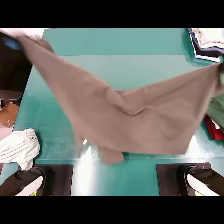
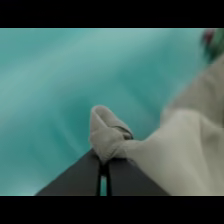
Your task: Fold the shirts.
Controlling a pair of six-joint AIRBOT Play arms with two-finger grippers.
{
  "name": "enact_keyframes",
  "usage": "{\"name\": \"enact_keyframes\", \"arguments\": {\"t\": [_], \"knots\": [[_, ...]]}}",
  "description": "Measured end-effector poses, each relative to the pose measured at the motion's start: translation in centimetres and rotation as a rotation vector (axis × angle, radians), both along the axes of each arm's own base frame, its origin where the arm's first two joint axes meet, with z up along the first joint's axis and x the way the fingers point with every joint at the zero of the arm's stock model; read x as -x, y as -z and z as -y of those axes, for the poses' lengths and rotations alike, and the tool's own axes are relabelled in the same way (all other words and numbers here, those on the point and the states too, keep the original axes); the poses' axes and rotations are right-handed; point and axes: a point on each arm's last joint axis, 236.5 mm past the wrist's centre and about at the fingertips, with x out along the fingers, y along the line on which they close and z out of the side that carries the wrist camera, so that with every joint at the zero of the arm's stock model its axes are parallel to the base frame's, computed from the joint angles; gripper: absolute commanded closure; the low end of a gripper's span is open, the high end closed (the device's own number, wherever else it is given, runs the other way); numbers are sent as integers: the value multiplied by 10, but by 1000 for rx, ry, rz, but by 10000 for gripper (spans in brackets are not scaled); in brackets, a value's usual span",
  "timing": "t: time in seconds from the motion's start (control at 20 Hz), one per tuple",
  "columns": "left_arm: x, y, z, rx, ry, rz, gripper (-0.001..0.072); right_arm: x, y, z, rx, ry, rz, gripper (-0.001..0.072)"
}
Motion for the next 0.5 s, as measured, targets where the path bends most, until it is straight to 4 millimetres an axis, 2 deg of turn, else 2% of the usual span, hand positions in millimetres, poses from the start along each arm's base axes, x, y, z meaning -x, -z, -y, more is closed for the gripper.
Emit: {"name": "enact_keyframes", "arguments": {"t": [0.15,0.25,0.35,0.45,0.5], "knots": [[-38,112,-2,-96,-19,-258,684,-27,72,-5,54,-53,-201,696],[-56,171,-3,-133,-31,-378,684,-44,111,-8,75,-79,-282,696],[-71,213,-4,-158,-48,-451,684,-62,142,-11,87,-96,-321,696],[-86,240,-5,-170,-69,-474,684,-80,164,-14,92,-107,-327,696],[-94,246,-6,-172,-82,-467,684,-87,170,-14,91,-109,-321,695]]}}
